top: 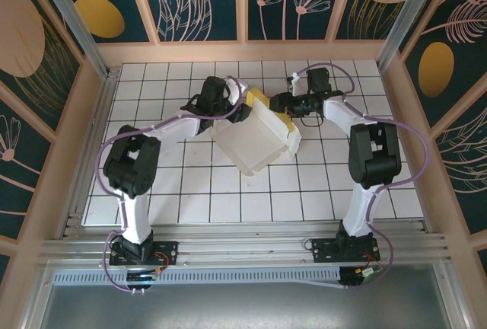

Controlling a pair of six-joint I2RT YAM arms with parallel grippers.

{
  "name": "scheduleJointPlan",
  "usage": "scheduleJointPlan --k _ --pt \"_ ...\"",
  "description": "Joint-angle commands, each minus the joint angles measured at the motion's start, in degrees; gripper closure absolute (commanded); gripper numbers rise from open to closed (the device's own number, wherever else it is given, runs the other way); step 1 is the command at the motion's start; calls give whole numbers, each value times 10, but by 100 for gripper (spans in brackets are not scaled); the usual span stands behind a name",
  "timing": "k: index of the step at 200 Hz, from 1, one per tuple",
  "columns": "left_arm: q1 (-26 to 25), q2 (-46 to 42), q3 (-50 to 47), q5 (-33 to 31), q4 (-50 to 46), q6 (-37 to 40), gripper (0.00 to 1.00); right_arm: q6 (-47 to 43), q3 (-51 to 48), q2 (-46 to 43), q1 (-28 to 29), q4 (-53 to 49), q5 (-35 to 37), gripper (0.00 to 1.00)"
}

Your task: Fold the paper box

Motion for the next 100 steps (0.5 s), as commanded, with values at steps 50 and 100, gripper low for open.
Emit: scheduleJointPlan --k 50,100 --pt "57 102 273 46 -133 -350 41 -48 11 -82 -3 -2 48 27" --pt "61 240 473 188 -235 -310 37 104 -98 -251 0 9 267 29"
